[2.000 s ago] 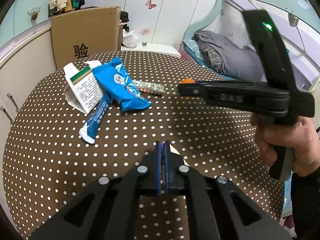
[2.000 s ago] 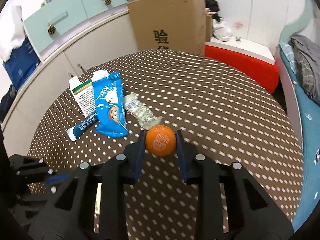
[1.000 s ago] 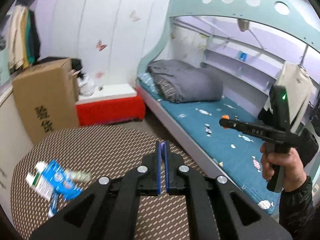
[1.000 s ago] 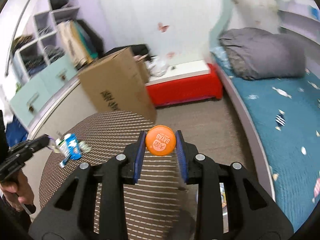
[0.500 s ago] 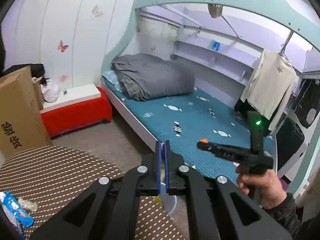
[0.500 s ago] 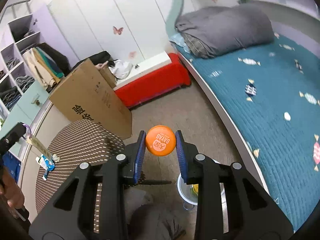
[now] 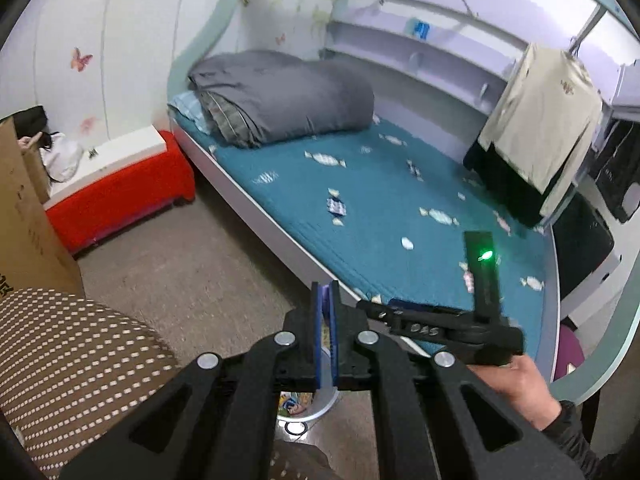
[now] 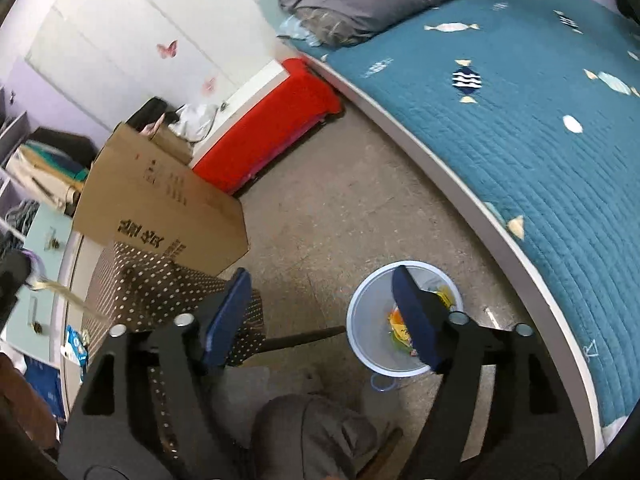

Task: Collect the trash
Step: 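Carry the tag and orange ball to the wastebasket and release both, then return both tools to the table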

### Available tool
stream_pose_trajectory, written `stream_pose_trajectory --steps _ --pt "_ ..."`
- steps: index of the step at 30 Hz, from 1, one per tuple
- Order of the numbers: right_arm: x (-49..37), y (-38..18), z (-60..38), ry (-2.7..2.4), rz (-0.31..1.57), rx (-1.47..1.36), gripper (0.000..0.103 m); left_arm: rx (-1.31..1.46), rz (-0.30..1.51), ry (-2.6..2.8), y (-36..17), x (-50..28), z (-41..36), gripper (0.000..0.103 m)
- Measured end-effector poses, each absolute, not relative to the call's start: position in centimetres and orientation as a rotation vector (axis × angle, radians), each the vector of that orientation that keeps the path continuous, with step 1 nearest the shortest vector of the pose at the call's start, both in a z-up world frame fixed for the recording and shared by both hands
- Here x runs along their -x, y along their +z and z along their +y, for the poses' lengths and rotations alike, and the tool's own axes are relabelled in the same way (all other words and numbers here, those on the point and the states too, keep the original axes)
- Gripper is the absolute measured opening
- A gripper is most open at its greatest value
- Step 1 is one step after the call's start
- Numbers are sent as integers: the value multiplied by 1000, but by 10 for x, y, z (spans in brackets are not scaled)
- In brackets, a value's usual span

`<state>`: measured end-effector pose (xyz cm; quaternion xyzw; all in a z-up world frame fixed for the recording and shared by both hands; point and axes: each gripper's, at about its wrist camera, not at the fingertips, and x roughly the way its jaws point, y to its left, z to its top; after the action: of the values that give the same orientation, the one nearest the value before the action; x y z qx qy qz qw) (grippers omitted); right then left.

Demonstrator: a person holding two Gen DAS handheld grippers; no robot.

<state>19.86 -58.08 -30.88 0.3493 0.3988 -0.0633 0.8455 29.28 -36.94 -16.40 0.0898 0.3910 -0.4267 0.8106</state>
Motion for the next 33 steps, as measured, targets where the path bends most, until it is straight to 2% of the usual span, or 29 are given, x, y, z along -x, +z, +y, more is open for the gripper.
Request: stream_pose_trajectory --steps 9,10,11,12,13,14,21,33 --pt "-173 -307 -606 -200 815 -765 80 -298 945 -926 -220 -308 -418 5" --pt "-171 -306 -606 -203 812 -764 80 -309 954 -922 -223 -311 -420 11" --pt "-169 -305 -606 -205 807 -763 80 -322 969 -911 -229 -314 -424 35" --pt "-169 -304 -605 -206 806 -763 80 -330 979 -895 -233 -316 -426 72" --pt "-168 -303 -604 -207 804 -763 81 -331 981 -875 -235 -320 -427 86" --pt "-167 -302 -604 -209 804 -764 81 -320 965 -839 -234 -322 -423 92" --pt "-166 -293 -597 -236 792 -764 97 -289 953 -757 -222 -327 -397 93" --pt "-174 -254 -551 -207 779 -667 97 -236 832 -719 -174 -294 -334 95"
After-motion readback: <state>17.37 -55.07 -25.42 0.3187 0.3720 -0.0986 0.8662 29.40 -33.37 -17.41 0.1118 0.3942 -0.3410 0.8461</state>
